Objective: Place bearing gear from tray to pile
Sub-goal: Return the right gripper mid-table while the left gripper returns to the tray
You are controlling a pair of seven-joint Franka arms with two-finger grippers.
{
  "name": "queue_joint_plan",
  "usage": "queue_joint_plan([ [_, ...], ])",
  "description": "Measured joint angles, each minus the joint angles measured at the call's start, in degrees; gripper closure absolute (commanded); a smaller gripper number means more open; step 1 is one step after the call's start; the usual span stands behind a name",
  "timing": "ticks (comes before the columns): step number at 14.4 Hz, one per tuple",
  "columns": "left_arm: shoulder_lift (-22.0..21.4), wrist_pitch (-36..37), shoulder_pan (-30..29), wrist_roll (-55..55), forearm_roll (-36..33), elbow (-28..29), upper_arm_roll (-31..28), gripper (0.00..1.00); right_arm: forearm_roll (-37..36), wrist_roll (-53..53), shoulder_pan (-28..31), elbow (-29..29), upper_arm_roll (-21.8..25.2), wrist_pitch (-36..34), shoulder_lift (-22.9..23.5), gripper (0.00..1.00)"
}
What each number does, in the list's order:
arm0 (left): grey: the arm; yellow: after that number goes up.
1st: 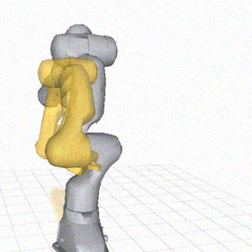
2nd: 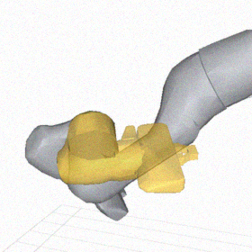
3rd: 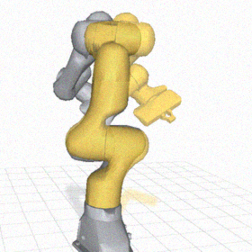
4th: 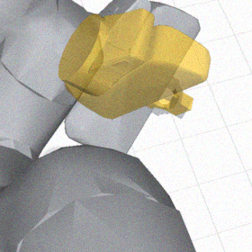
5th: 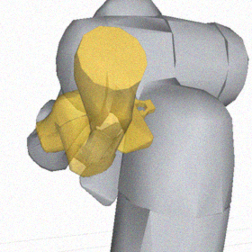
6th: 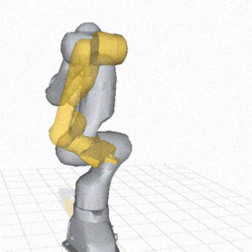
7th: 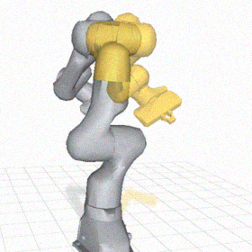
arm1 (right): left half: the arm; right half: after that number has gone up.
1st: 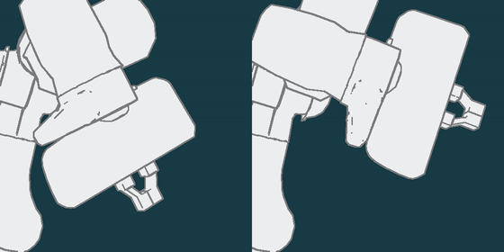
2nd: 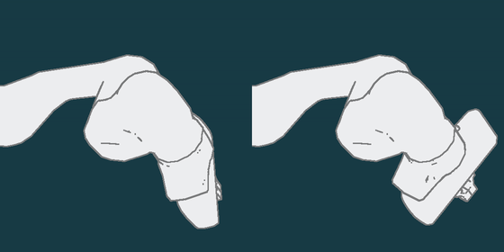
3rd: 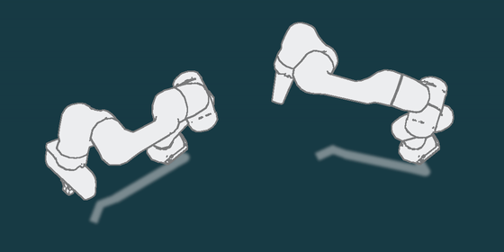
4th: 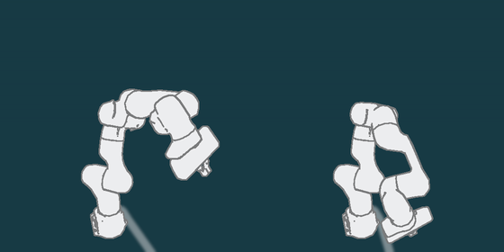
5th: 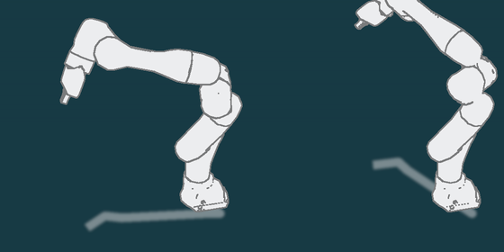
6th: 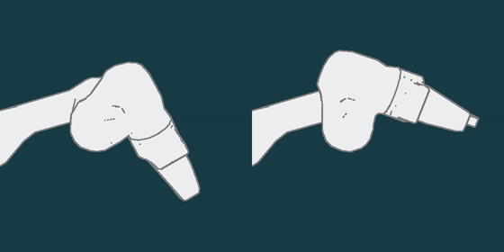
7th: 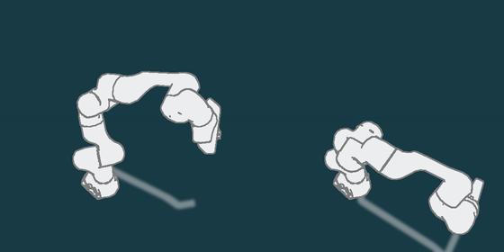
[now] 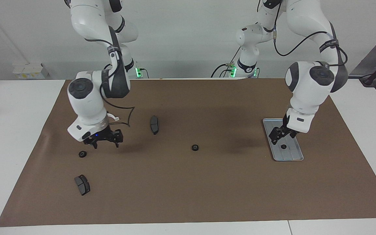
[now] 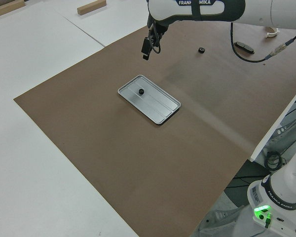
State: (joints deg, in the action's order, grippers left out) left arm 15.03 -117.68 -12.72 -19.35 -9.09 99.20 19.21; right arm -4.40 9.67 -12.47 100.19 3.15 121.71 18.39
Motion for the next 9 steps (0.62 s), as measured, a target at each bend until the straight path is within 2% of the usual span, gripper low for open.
queue_joint_plan([
  [2,-1.89,-1.66,2.39,7.38,0.36,3.48,-5.74,0.0,0.03,6.11,-5.85,0.02,-0.3,0.53,-0.04,0.05],
  [3,-2.66,-5.63,2.95,9.22,0.37,6.69,-7.51,0.0,0.04,8.13,-8.48,0.02,-0.34,0.88,-0.04,0.05],
  [5,-3.15,-14.47,3.34,10.43,0.38,13.29,-9.37,0.0,0.05,11.11,-12.97,0.02,-0.37,1.59,-0.06,0.05],
  [7,-2.83,-18.44,3.39,10.47,0.39,16.56,-9.61,0.0,0.07,12.99,-16.68,0.12,-0.4,2.7,-0.05,0.05],
  [8,-2.5,-19.77,3.41,10.47,0.39,17.13,-9.61,0.02,0.07,14.03,-18.3,0.27,-0.41,4.0,0.03,0.05],
  [9,-1.9,-21.47,3.42,10.47,0.39,17.4,-9.61,0.16,0.22,14.92,-19.71,0.47,-0.41,5.58,0.29,0.05],
])
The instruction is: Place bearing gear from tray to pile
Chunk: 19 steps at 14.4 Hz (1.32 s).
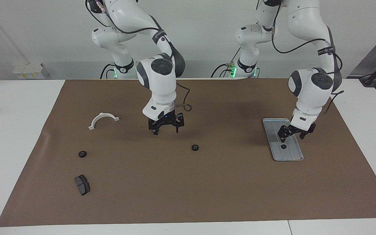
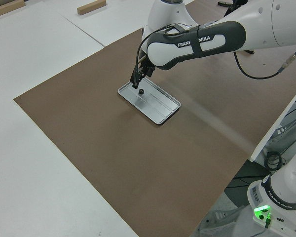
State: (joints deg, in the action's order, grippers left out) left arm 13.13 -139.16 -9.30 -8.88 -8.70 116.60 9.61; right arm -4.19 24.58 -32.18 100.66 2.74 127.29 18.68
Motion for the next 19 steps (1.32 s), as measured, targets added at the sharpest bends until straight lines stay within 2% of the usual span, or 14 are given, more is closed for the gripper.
queue_joint_plan([
  [2,1.91,-3.0,0.01,-0.04,0.0,0.08,-0.01,0.42,0.62,0.51,-2.24,0.31,0.02,3.74,1.25,0.06],
  [3,2.91,-4.07,0.01,-0.04,0.0,0.08,-0.03,0.47,0.68,1.47,-3.34,0.33,0.01,6.1,2.48,0.06],
  [8,5.07,-6.42,0.01,-0.04,0.0,0.05,-0.09,0.52,0.6,4.52,-5.56,-2.17,0.18,17.61,12.3,0.08],
  [10,5.3,-6.94,0.01,-0.04,0.0,0.05,-0.09,0.55,0.6,4.52,-5.54,-3.06,0.38,19.53,13.89,0.17],
  [14,5.58,-6.69,0.02,-0.04,0.0,0.13,-0.09,0.55,0.6,4.52,-5.54,-3.38,0.42,19.55,14.04,0.34],
  [15,5.59,-6.42,0.03,-0.04,0.0,0.15,-0.09,0.65,0.6,4.52,-5.54,-3.39,0.43,19.55,14.04,0.37],
  [17,5.59,-5.57,0.03,-0.04,0.0,0.16,-0.1,1.0,0.6,4.52,-5.53,-3.39,0.44,19.55,14.04,0.41],
  [19,5.49,-5.04,0.13,-0.02,0.09,0.05,-0.01,1.0,0.6,4.52,-5.5,-3.36,0.46,19.55,14.04,0.41],
])
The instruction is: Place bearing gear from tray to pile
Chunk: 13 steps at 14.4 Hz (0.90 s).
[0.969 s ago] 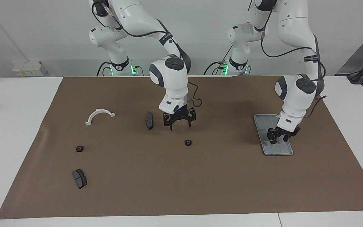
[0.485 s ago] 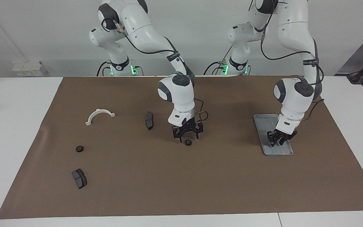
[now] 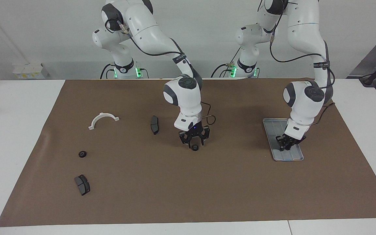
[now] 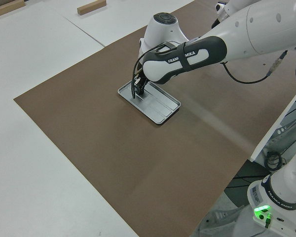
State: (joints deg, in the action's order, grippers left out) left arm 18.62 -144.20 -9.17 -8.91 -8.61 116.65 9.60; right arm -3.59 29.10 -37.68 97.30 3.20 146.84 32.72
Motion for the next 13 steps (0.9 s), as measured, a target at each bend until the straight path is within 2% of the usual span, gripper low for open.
queue_joint_plan([
  [3,0.0,0.91,0.0,0.01,0.0,-0.27,-0.03,1.0,-0.03,-0.19,0.09,0.03,0.08,0.23,0.01,0.44],
  [5,-0.14,4.36,0.0,0.04,0.0,-1.54,-0.07,1.0,-0.08,-0.71,0.25,0.06,0.11,0.4,0.03,0.44],
  [8,-2.37,13.57,0.62,0.11,0.3,-6.04,0.03,1.0,-0.11,-3.96,0.51,0.07,0.11,0.42,0.04,0.44],
  [11,-5.34,24.09,3.96,-0.18,4.3,-11.8,-0.07,1.0,-0.11,-6.78,0.62,0.34,0.14,2.07,0.23,0.42],
  [13,-6.56,28.16,6.63,-3.19,5.37,-14.12,-0.08,1.0,-0.11,-8.11,0.62,0.47,0.15,3.05,0.57,0.33],
])
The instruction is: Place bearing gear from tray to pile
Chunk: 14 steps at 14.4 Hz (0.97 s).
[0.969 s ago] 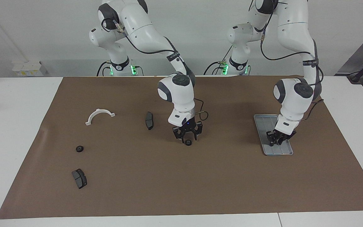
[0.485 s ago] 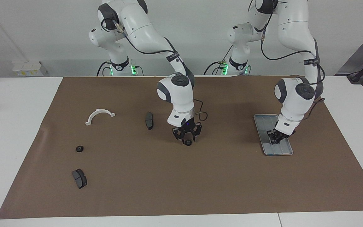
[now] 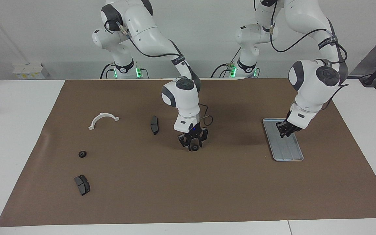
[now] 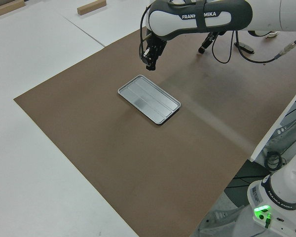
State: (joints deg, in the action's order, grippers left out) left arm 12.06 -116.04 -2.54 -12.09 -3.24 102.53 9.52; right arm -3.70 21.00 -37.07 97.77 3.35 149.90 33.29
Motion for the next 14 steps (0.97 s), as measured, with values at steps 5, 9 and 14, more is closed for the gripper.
queue_joint_plan([
  [5,-0.22,1.45,5.83,-14.02,0.96,-1.93,1.3,1.0,0.0,-2.11,0.0,0.06,0.01,1.9,0.26,0.32],
  [9,-0.15,1.17,8.22,-19.61,1.78,-1.93,2.38,1.0,-0.07,-2.33,-0.05,0.66,0.06,2.58,0.96,0.46],
  [14,-0.13,1.13,9.02,-20.55,1.8,-1.93,2.3,1.0,0.1,-2.34,-0.11,0.45,-0.03,2.75,0.9,0.72],
])
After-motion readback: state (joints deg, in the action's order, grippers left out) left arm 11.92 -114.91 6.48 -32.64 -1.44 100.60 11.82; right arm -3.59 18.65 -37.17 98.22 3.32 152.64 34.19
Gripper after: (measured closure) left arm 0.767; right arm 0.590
